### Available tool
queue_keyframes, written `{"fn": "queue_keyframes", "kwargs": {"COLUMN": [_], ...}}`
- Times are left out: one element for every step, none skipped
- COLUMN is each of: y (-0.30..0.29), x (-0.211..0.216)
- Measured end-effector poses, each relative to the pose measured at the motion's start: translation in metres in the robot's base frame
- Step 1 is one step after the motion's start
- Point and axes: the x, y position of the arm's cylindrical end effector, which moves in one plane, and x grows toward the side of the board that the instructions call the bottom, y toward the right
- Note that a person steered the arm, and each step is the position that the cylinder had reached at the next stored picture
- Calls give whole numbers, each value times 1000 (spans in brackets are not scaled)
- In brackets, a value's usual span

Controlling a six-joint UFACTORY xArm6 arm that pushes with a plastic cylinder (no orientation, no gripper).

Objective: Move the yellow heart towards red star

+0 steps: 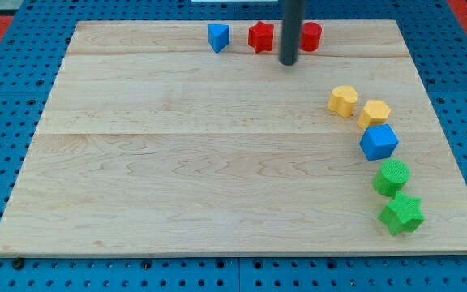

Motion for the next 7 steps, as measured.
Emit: {"fn": "queue_keyframes", "kwargs": {"y": [110,138,135,128,85,31,-30], "x": [12,80,85,85,89,78,77]}}
